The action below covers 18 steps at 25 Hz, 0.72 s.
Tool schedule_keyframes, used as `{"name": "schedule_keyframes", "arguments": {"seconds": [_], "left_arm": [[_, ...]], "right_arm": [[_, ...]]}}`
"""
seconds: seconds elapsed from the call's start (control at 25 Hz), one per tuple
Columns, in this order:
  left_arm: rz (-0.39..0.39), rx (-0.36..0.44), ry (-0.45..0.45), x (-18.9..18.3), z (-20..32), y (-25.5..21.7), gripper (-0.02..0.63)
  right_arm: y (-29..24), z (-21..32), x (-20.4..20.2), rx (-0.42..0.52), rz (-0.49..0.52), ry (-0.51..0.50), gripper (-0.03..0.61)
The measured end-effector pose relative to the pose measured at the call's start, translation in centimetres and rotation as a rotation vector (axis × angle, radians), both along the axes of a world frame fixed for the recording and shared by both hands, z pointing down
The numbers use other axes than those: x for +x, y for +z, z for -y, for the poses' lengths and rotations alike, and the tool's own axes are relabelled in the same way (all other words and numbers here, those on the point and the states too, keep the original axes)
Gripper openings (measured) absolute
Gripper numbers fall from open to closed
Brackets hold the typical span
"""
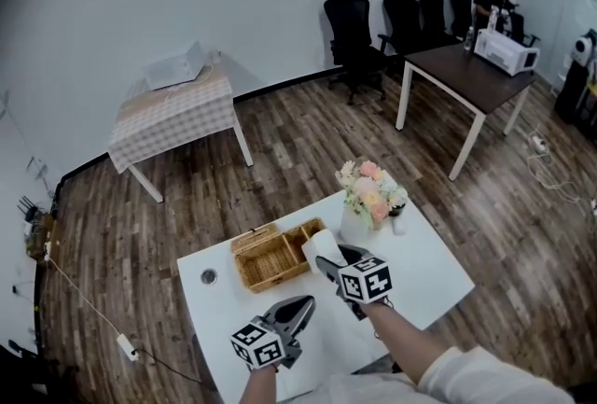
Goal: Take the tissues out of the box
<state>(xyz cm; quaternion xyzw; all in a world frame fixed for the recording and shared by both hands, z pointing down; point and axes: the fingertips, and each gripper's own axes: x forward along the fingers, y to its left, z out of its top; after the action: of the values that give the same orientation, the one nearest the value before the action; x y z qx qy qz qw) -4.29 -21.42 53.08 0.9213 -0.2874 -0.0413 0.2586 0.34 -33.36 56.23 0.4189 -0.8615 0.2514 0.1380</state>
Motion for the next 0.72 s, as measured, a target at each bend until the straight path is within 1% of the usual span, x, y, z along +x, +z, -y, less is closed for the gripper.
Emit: {"name": "schedule_keyframes", "arguments": {"seconds": [0.44, 0.72], "left_arm": [[0.009, -0.02, -0.008, 1.9, -1.6, 0.5, 0.0], [-0.002, 0.002, -0.012, 2.7, -1.9, -0.8, 0.0]], "right_arm": [[-2.6, -3.9, 1.3, 0.038, 0.092, -0.064, 0.253], [-3.8, -5.4, 1.7, 0.057, 0.13, -0.083, 0.253]]}}
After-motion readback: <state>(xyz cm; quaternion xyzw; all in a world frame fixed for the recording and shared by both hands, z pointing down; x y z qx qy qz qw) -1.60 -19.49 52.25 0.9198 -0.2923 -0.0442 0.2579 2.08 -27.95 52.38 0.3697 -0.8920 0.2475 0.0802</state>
